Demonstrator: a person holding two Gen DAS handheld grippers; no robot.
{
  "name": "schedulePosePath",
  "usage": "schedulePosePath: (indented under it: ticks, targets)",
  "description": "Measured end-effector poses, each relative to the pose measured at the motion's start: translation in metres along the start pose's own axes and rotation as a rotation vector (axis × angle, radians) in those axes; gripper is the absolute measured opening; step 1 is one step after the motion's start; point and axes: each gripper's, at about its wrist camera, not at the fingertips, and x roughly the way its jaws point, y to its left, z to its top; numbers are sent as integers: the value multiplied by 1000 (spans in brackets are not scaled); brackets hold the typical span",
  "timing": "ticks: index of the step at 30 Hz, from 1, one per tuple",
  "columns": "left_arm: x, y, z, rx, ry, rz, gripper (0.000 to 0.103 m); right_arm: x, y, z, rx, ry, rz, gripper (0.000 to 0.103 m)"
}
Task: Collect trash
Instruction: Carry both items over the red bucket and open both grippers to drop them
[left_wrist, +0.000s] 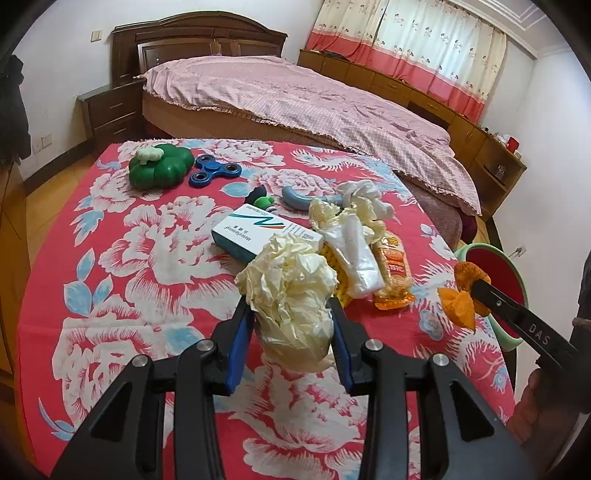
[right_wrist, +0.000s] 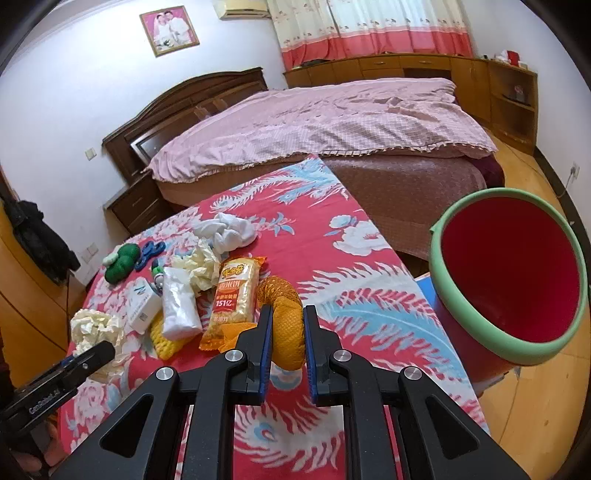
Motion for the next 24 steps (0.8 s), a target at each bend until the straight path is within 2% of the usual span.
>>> schedulePosePath:
  ticks: [12,24]
  targets:
    - [-10,-26,2,53,-24,-4,40,-38,-19,-2,41,-56,-10,16]
    - [-8,-76,10,148,-32,-45,40,-69,-53,3,96,-111,-54,16]
